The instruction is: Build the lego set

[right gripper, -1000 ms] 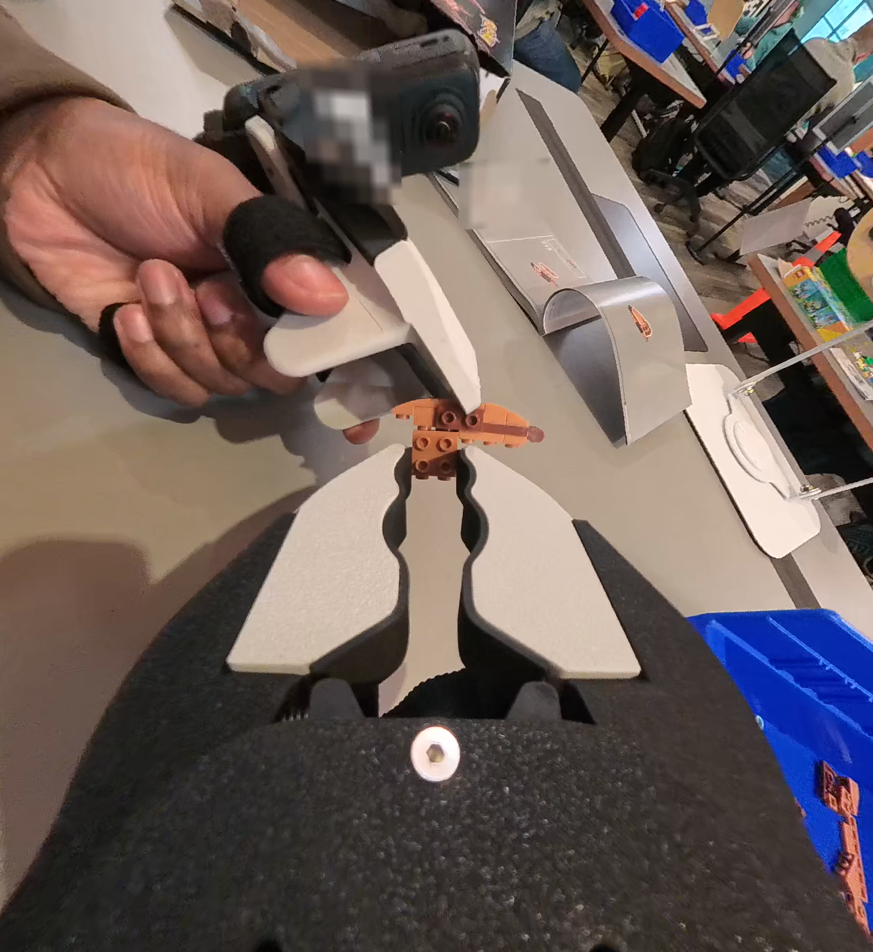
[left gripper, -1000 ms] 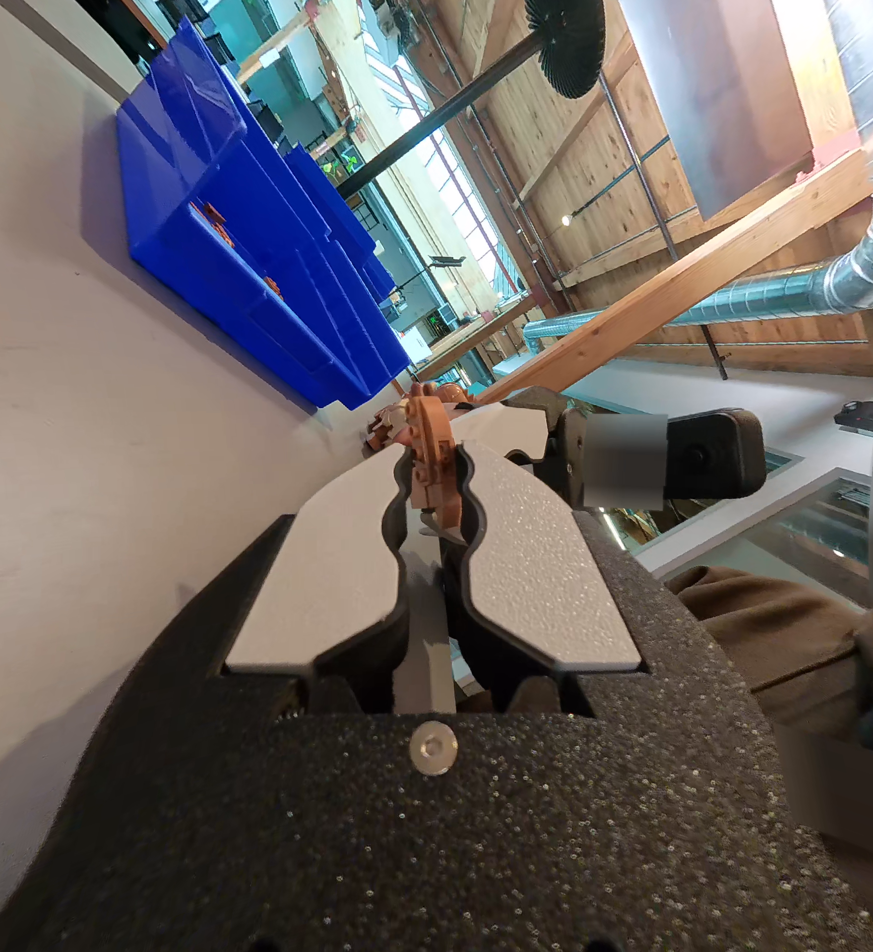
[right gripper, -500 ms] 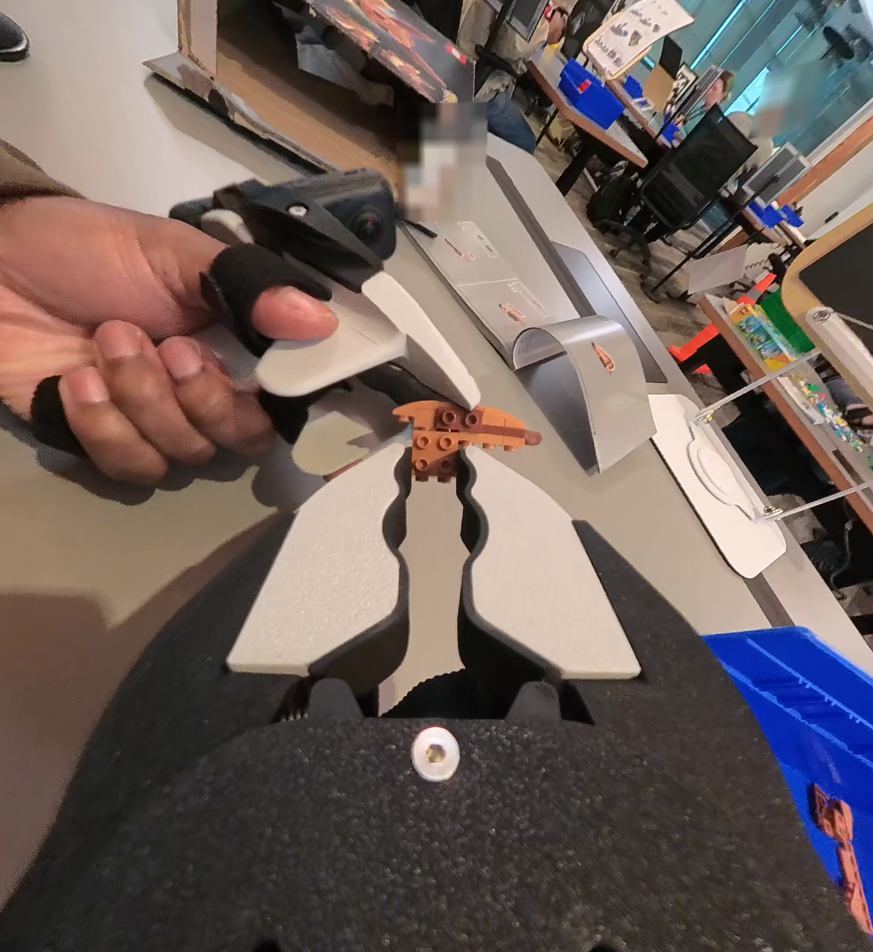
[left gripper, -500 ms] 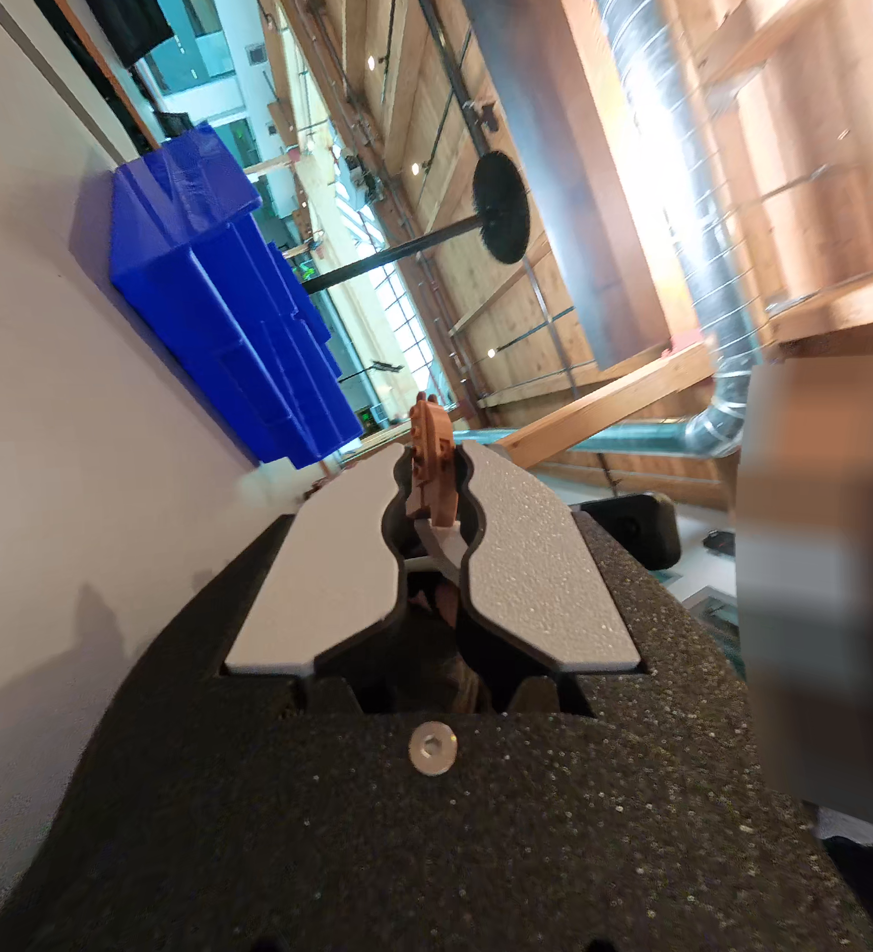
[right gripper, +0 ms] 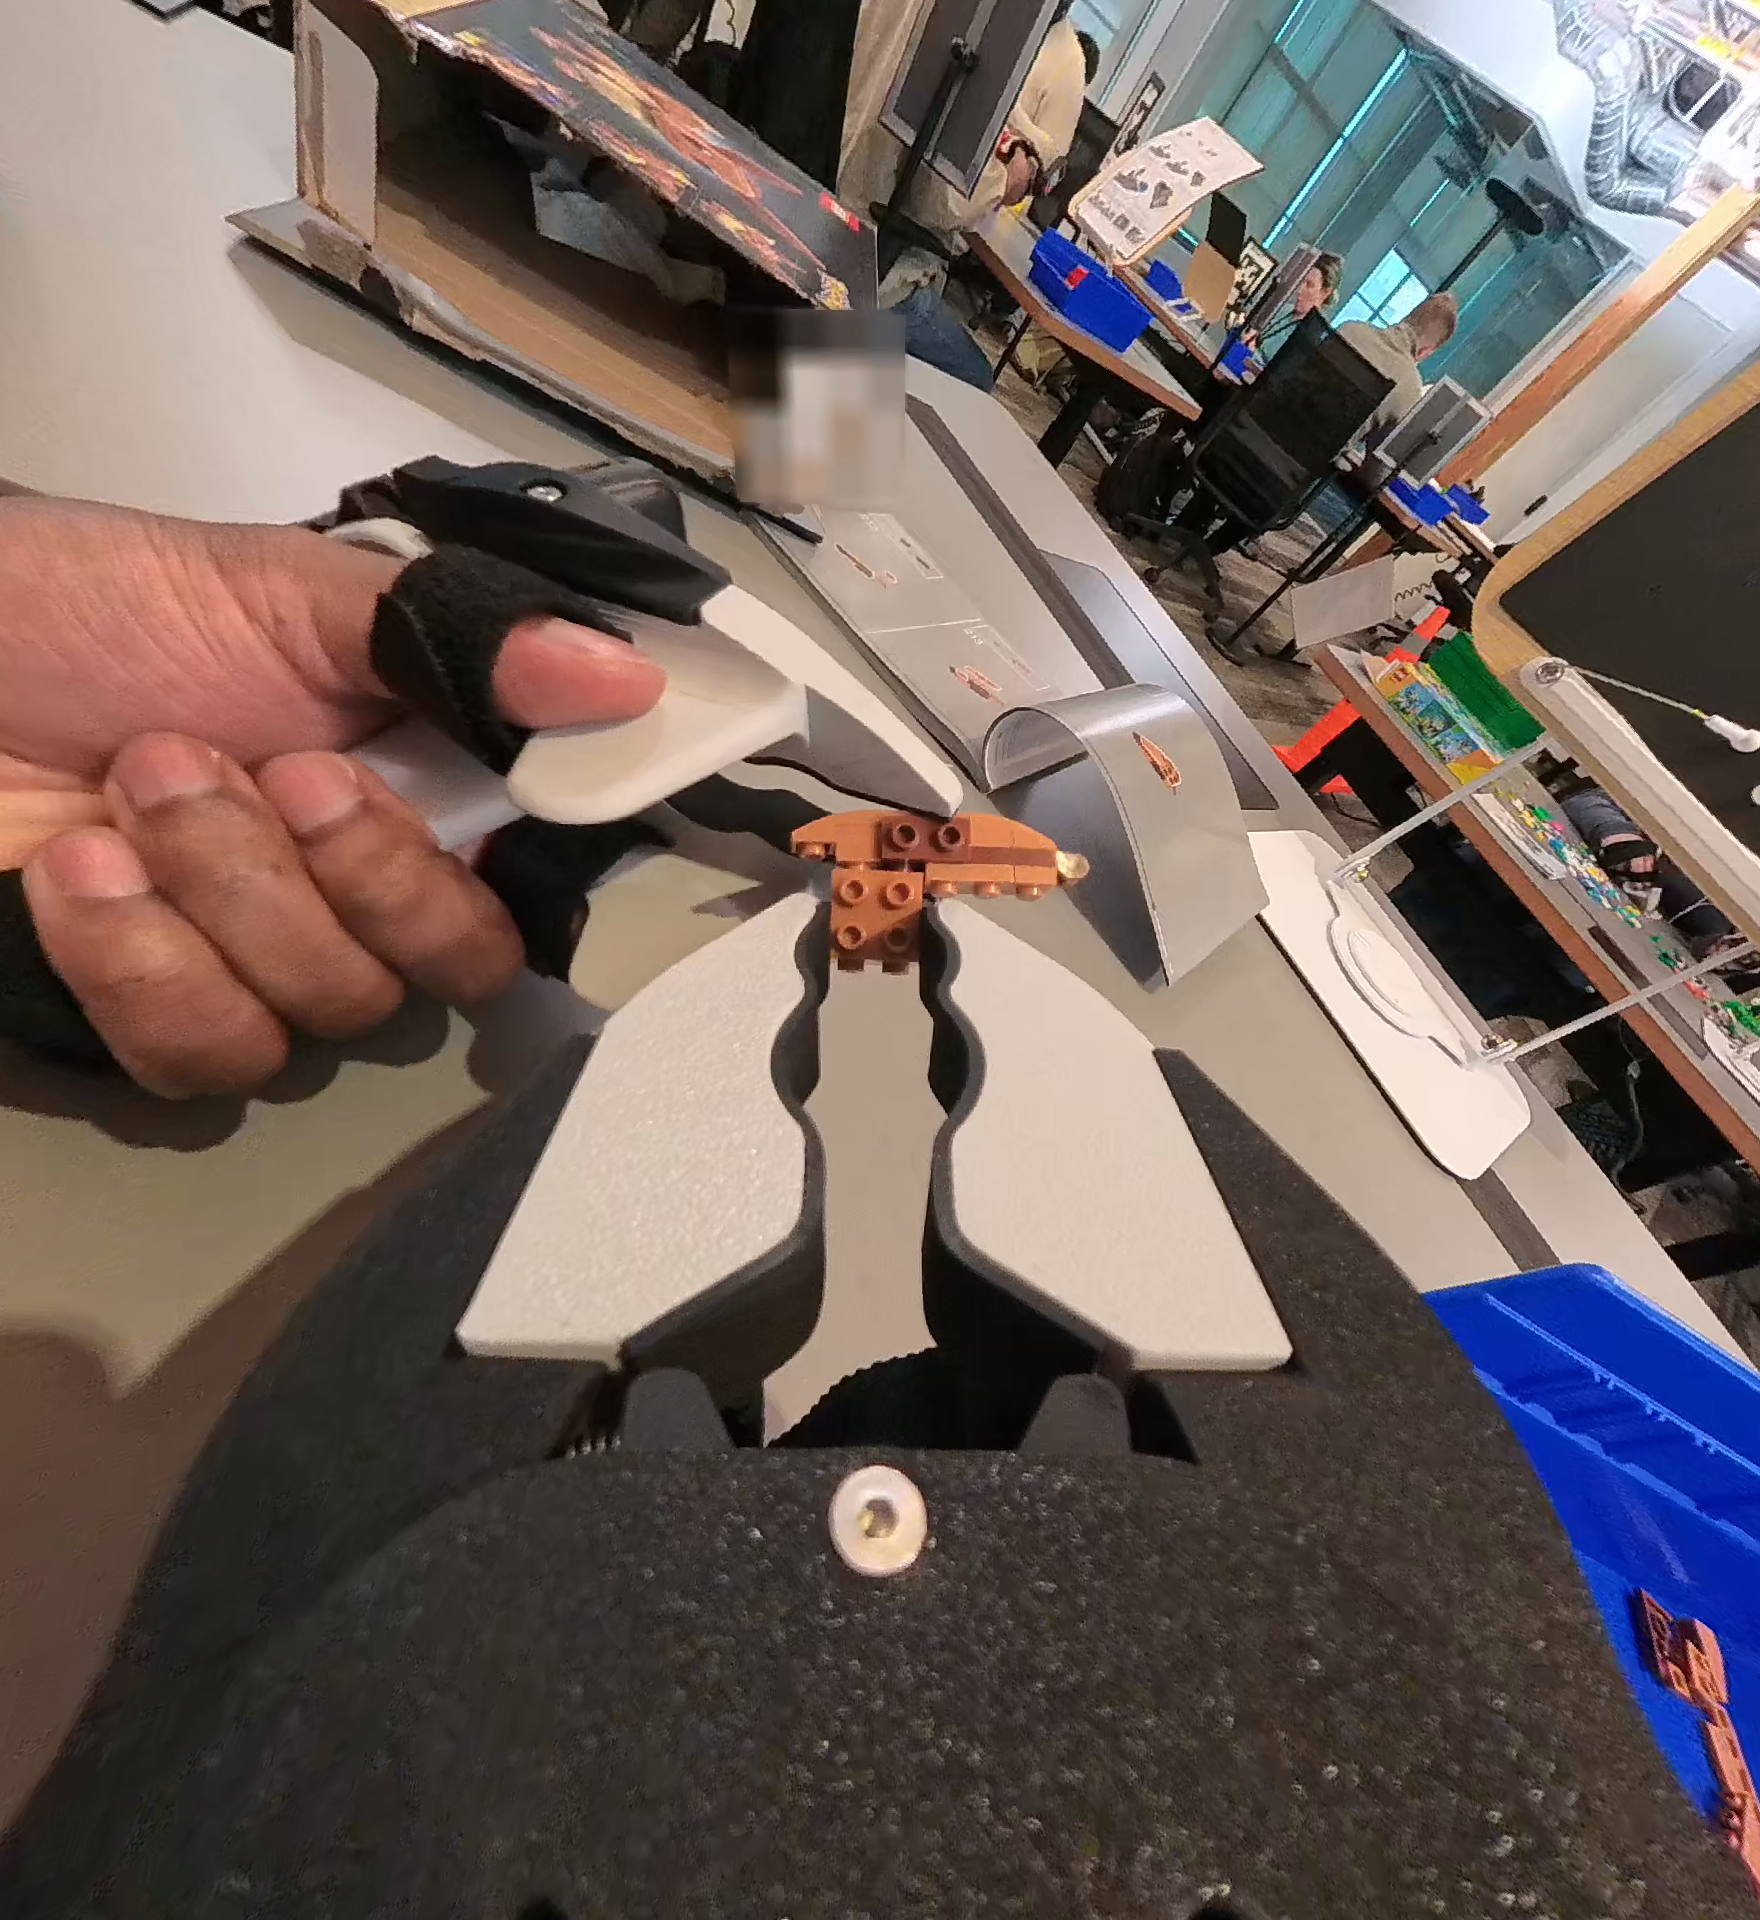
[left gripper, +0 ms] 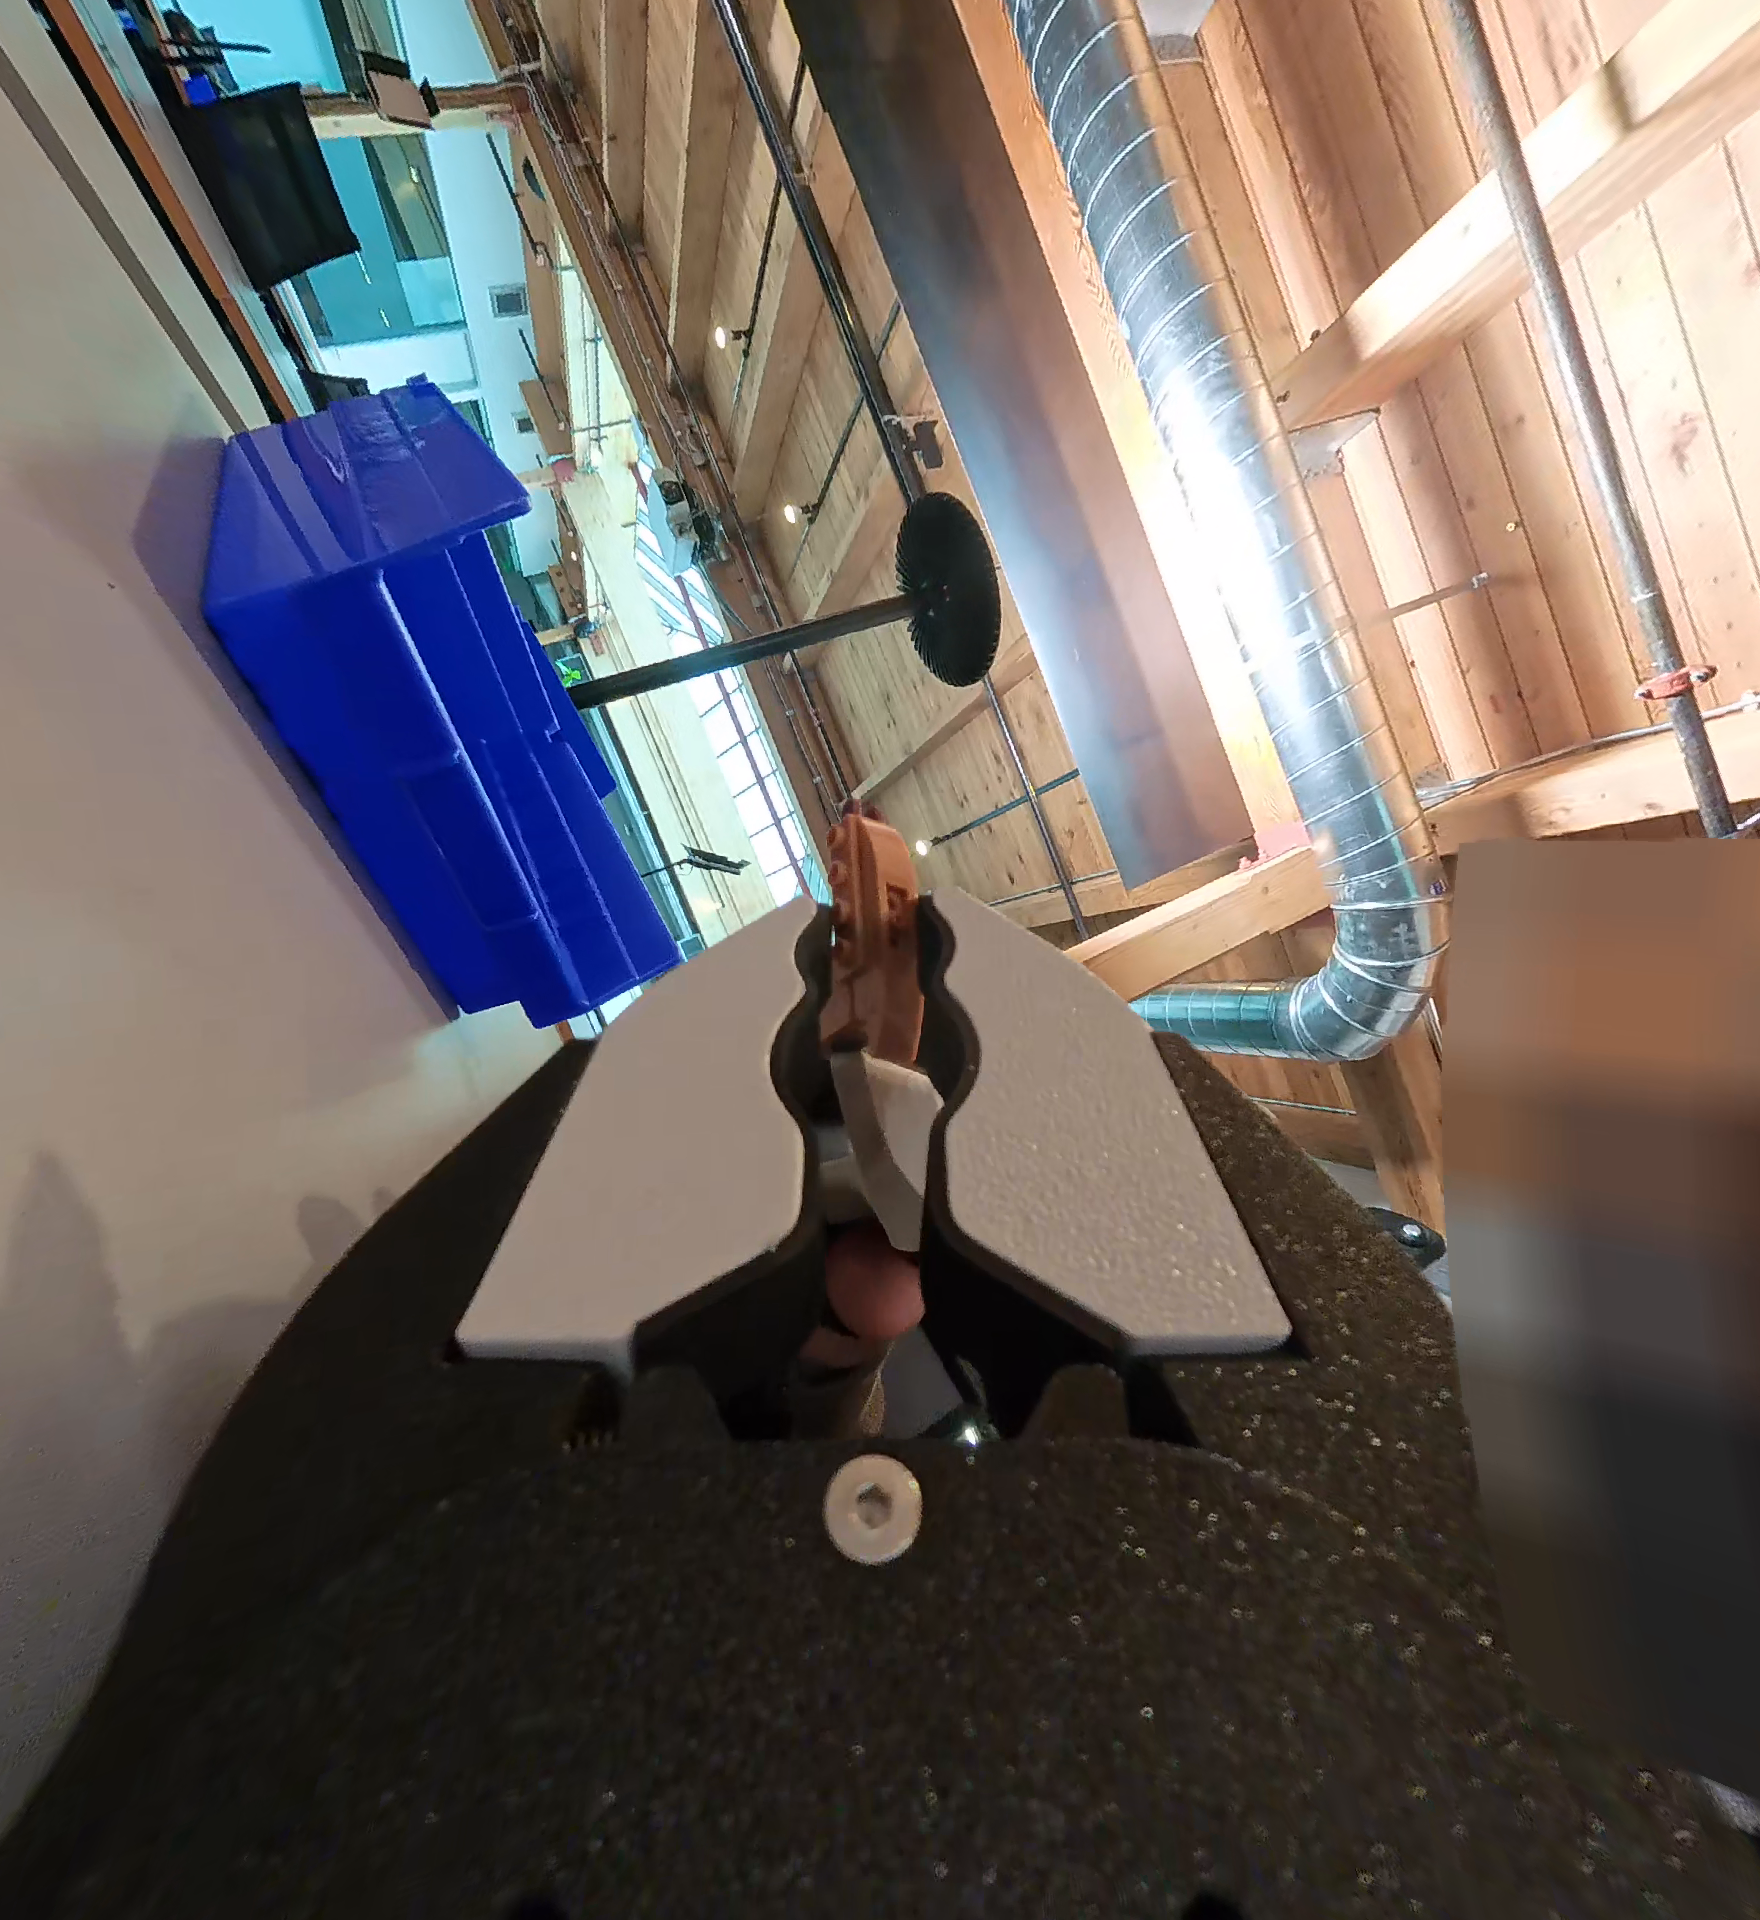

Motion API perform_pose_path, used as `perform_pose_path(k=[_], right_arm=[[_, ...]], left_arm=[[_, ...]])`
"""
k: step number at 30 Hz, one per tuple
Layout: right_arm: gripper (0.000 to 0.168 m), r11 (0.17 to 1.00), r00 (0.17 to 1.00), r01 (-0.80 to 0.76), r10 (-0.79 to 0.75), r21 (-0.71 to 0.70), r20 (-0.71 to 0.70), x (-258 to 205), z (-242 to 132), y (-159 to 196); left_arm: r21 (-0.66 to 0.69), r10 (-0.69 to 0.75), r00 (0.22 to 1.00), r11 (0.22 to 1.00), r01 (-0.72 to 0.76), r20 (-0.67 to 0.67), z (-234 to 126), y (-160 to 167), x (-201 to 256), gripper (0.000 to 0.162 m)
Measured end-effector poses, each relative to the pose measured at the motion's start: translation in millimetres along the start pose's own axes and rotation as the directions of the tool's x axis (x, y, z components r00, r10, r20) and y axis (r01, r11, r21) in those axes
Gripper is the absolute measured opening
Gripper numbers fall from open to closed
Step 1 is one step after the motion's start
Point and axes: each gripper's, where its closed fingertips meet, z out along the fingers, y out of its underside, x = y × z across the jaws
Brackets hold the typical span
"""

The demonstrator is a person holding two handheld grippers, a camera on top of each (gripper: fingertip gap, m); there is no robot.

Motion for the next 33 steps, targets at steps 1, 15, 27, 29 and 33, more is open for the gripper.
perform_pose_path(k=[1, 15, 27, 29, 33], right_arm=[[0.016, 1.000, 1.000, 0.001, -0.001, 0.001, 0.000, -0.2, 0.5, 0.4], [0.016, 0.994, 0.998, 0.063, -0.061, 0.091, -0.024, 1.4, 2.2, -2.8], [0.016, 0.991, 0.996, 0.074, -0.069, 0.114, -0.048, -1.3, 1.8, -5.8], [0.016, 0.991, 0.997, 0.067, -0.062, 0.119, -0.041, -1.0, 1.1, -5.8], [0.016, 0.990, 0.998, 0.063, -0.060, 0.125, -0.031, -0.2, -0.4, -5.1]], left_arm=[[0.003, 0.002, 1.000, 1.000, -0.002, 0.005, 0.0, 0.0, -0.6, 0.015], [0.060, -0.064, 0.998, 0.996, 0.065, -0.022, 0.0, -2.9, 0.4, 0.014], [0.100, 0.026, 1.000, 0.995, -0.026, -0.006, -2.0, -3.7, 2.3, 0.015], [0.090, 0.019, 1.000, 0.996, -0.017, -0.014, -1.5, -3.0, 2.9, 0.015], [0.071, -0.016, 0.999, 0.997, 0.019, -0.037, -0.6, -0.8, 3.4, 0.015]])
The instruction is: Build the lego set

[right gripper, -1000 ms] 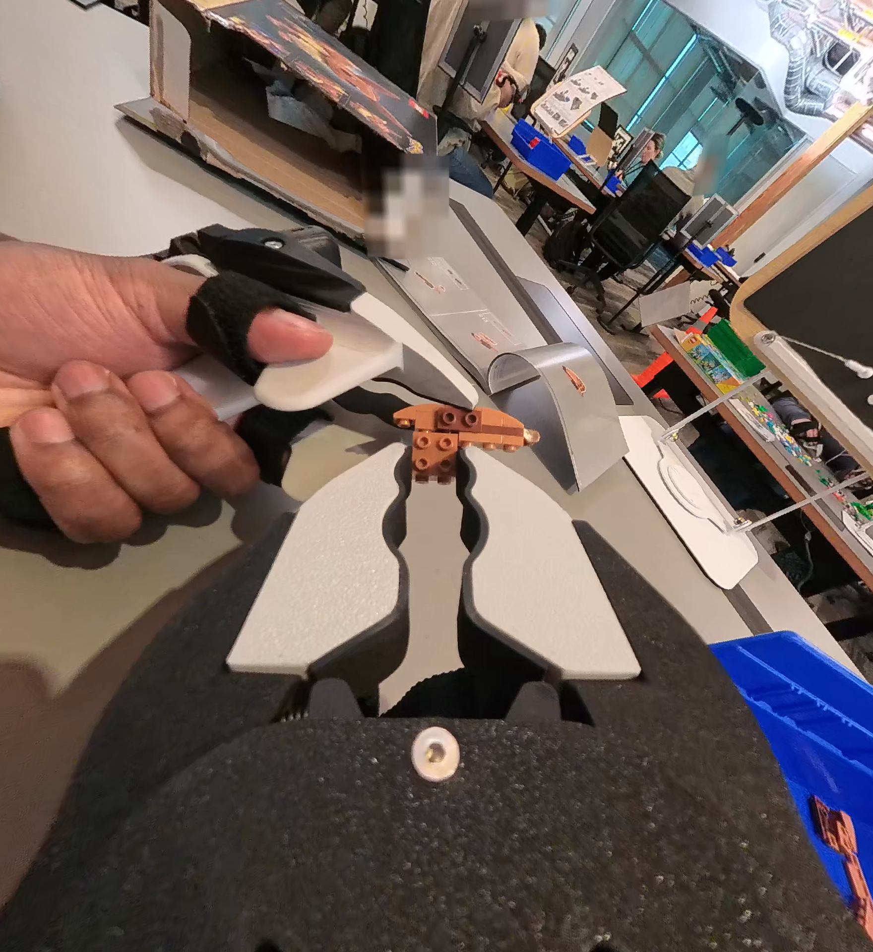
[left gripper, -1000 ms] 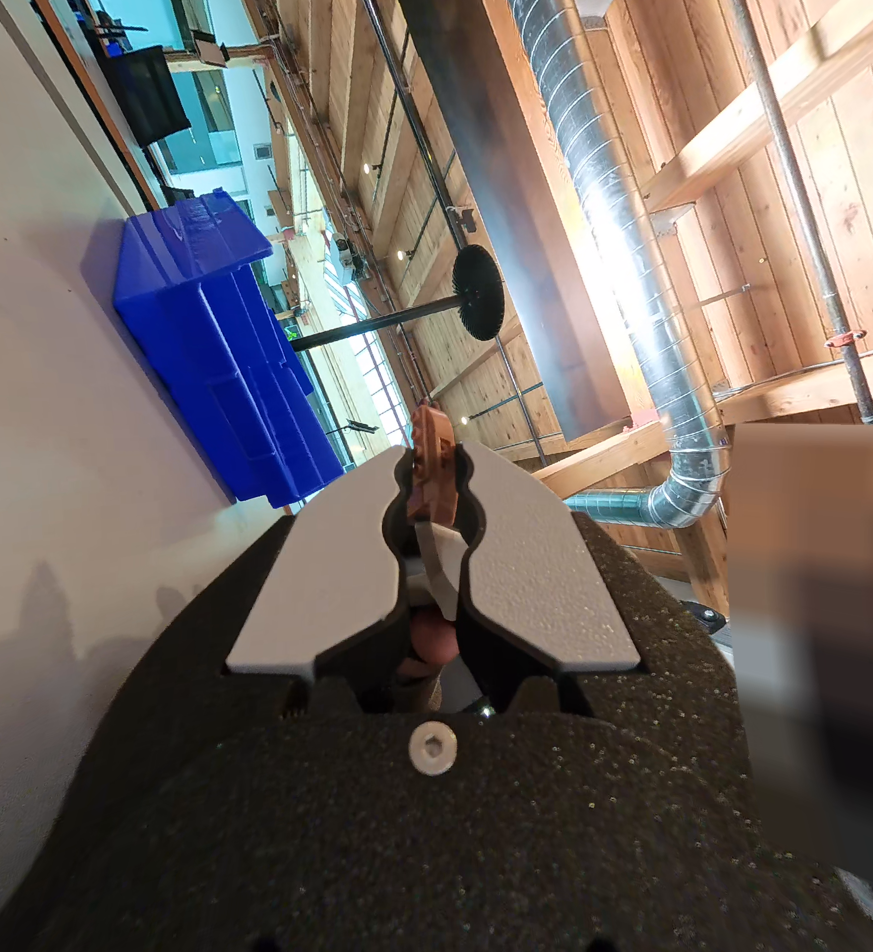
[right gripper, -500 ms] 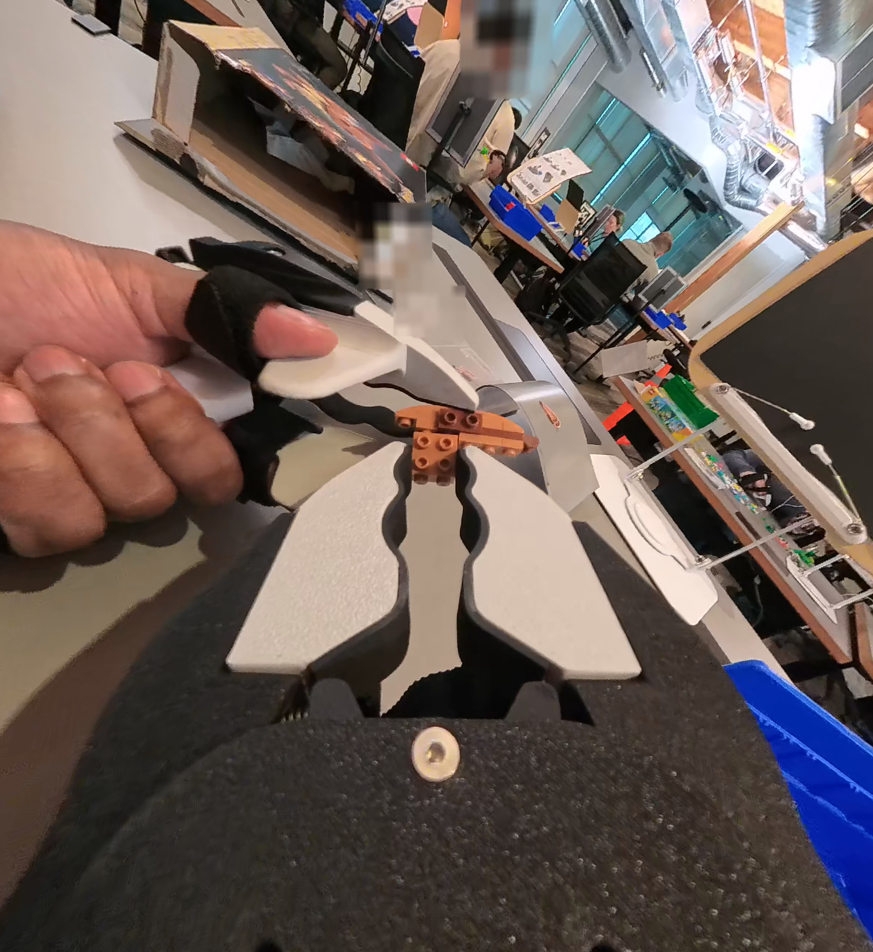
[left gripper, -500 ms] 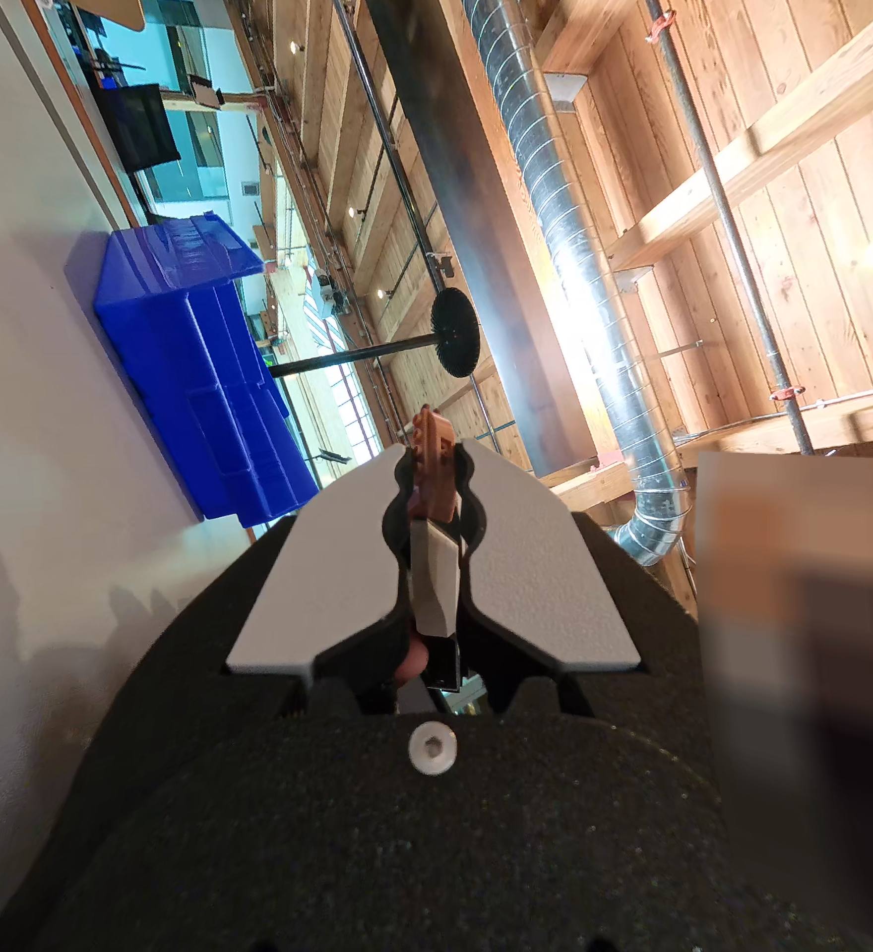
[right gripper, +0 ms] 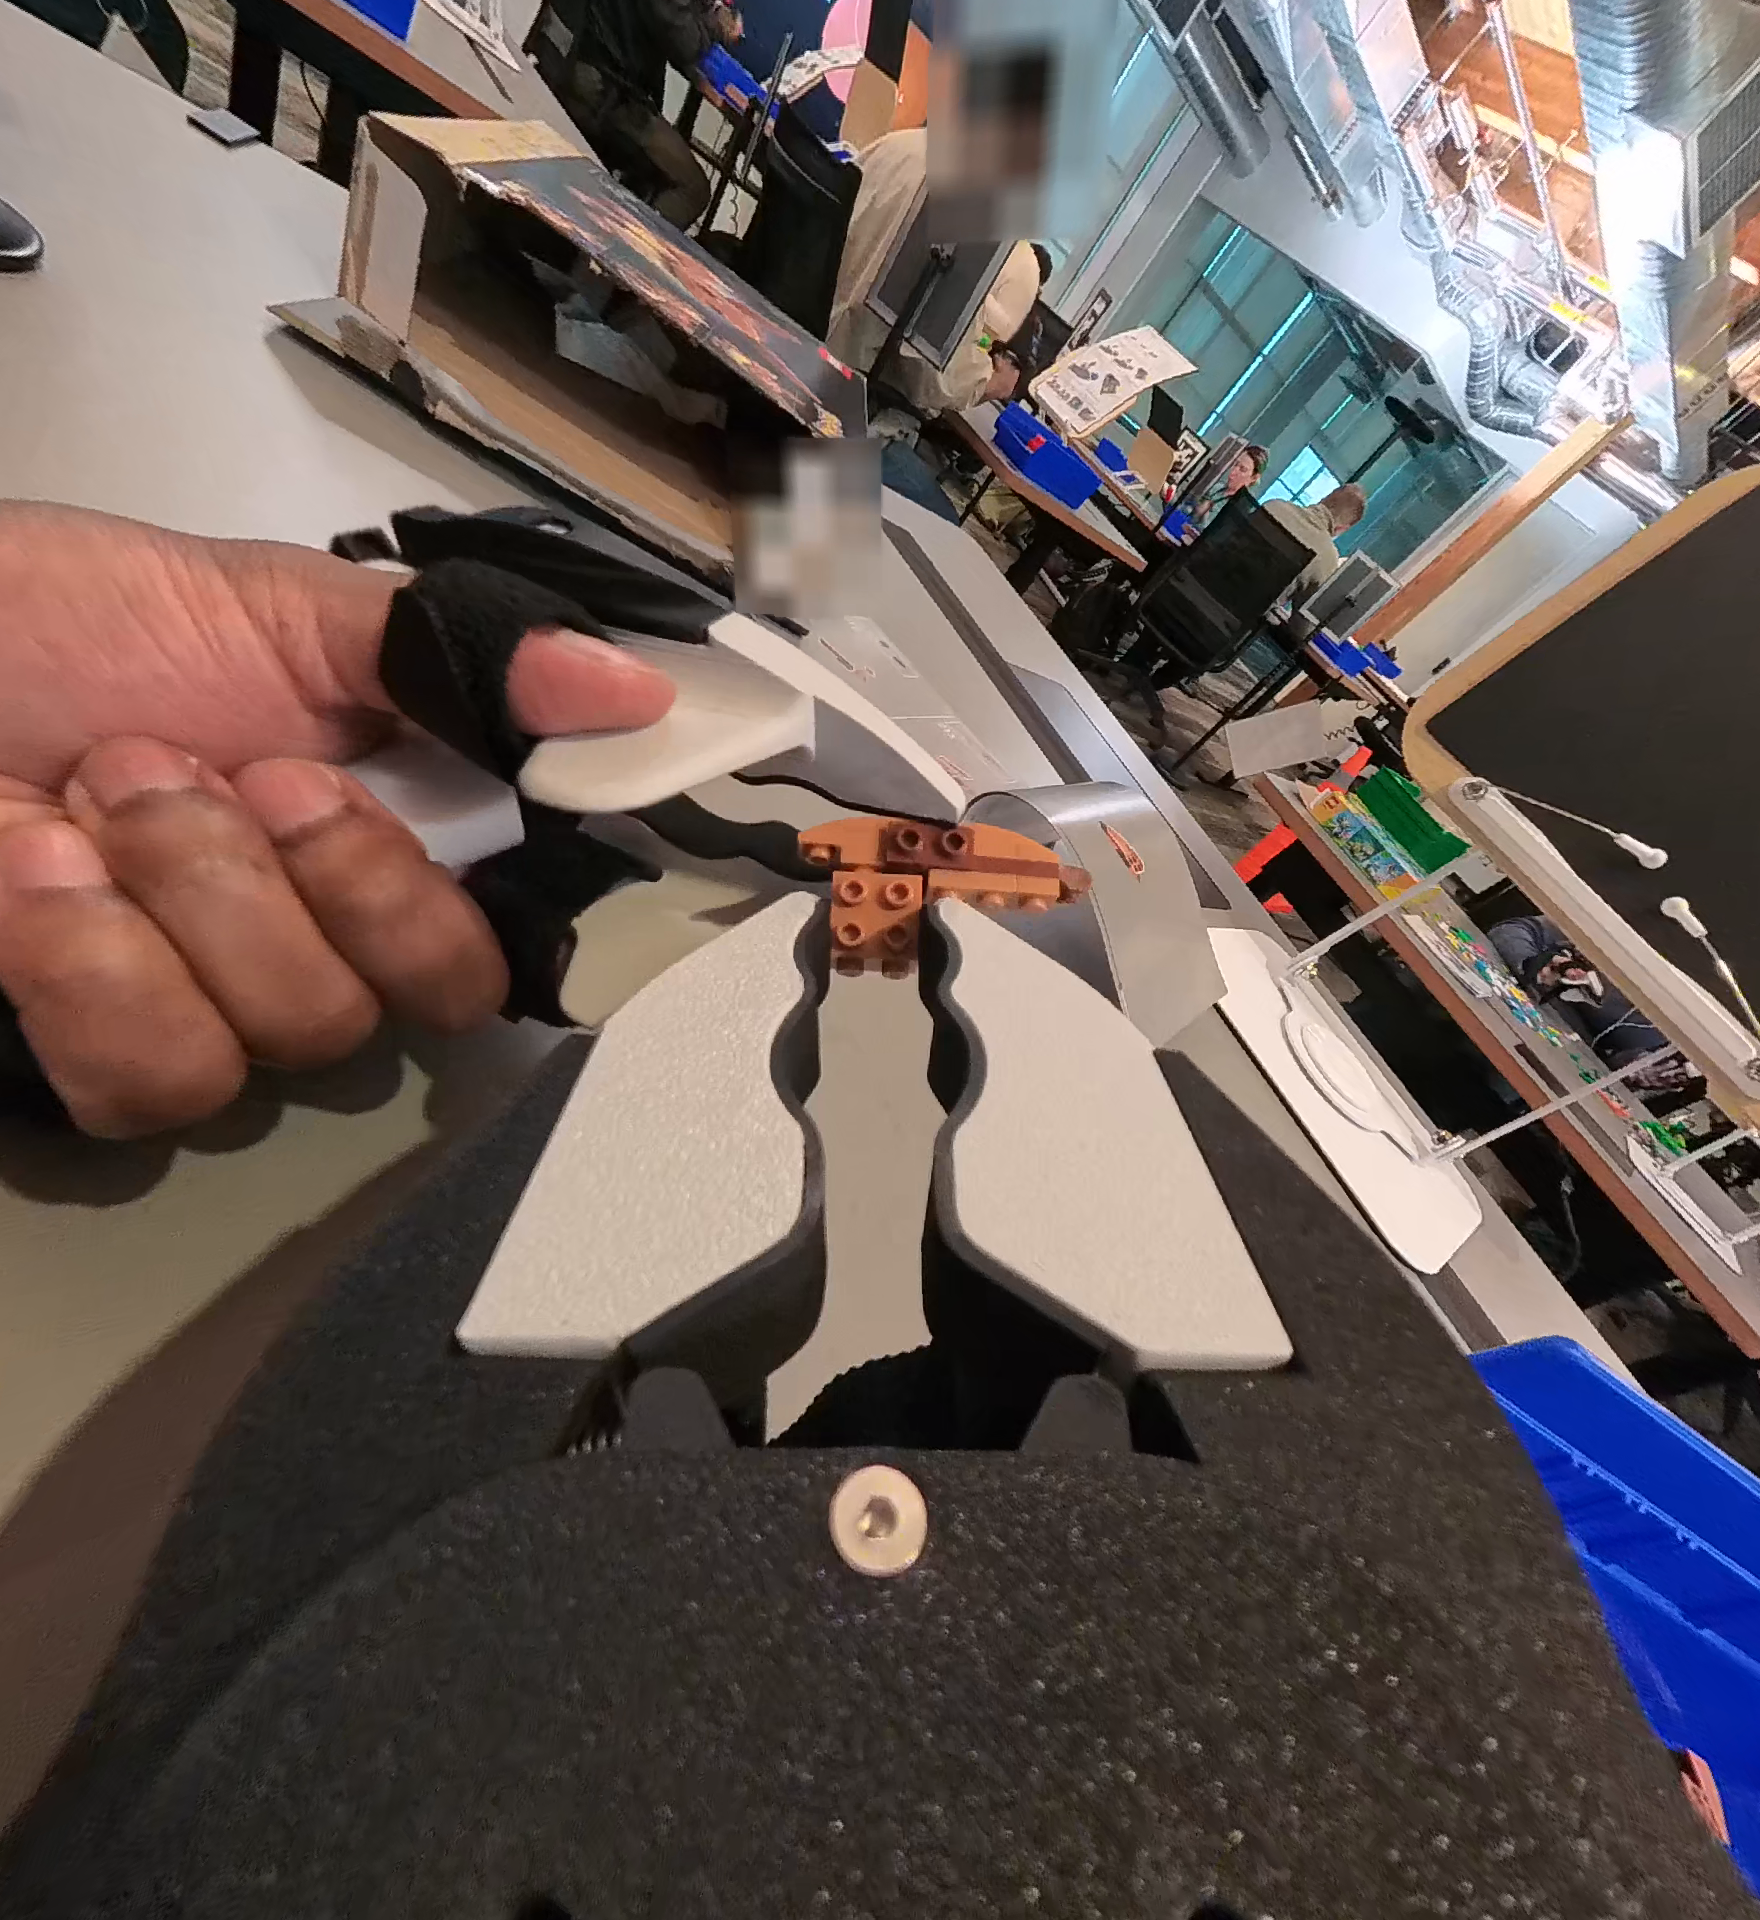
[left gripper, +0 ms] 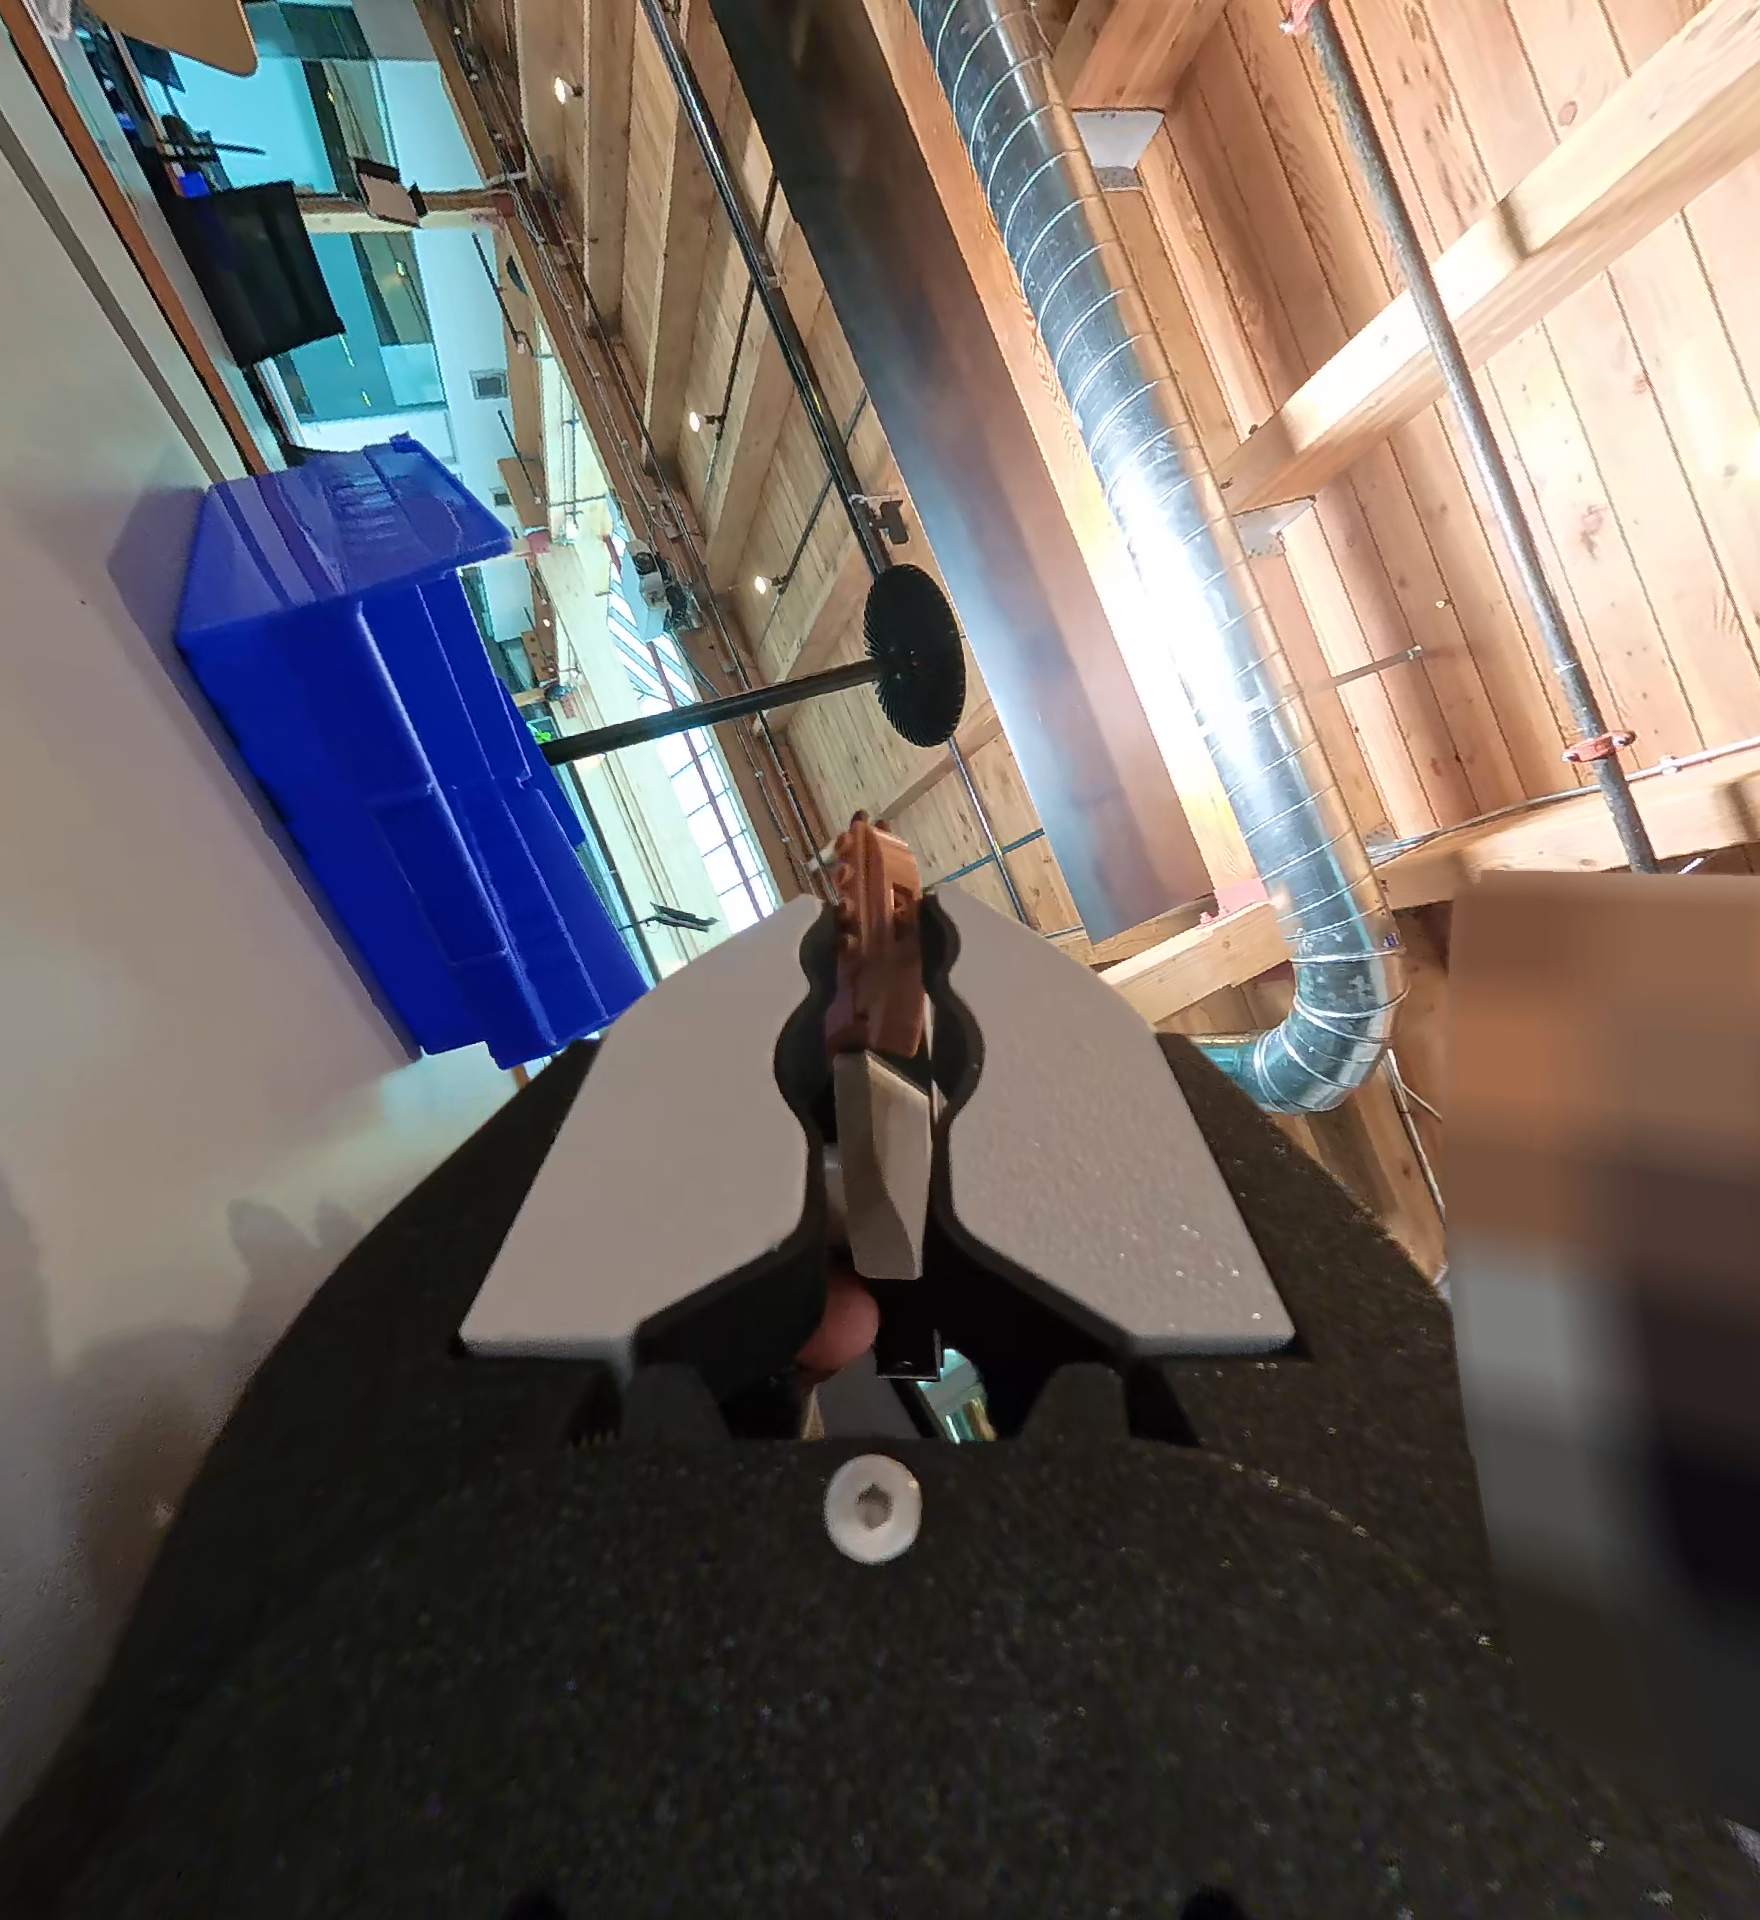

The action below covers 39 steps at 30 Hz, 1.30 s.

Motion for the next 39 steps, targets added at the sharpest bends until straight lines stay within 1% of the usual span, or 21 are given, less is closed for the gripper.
perform_pose_path(k=[8, 17, 29, 34, 39], right_arm=[[0.016, 0.999, 0.999, -0.035, 0.035, 0.011, 0.017, 0.6, -0.6, 0.4], [0.016, 1.000, 1.000, -0.008, 0.008, 0.016, 0.018, 0.4, -1.4, 1.4], [0.016, 0.999, 0.999, -0.035, 0.035, 0.004, -0.039, -0.6, 2.5, 1.8], [0.016, 1.000, 0.999, -0.014, 0.015, 0.021, -0.042, -0.6, 0.7, 1.0], [0.016, 1.000, 0.998, -0.001, 0.002, 0.019, -0.061, -0.3, 1.4, 0.9]], left_arm=[[-0.008, 0.000, 1.000, 1.000, 0.000, -0.002, 0.7, 0.9, -1.1, 0.015], [-0.003, -0.054, 0.998, 0.999, 0.054, -0.013, 1.3, 1.1, -2.7, 0.015], [0.102, -0.020, 1.000, 0.995, 0.020, 0.003, -0.9, -3.4, -4.6, 0.015], [0.099, -0.059, 0.998, 0.993, 0.059, 0.000, -0.4, -1.6, -5.5, 0.015], [0.125, -0.068, 0.998, 0.990, 0.066, 0.010, -0.5, -2.3, -6.6, 0.014]])
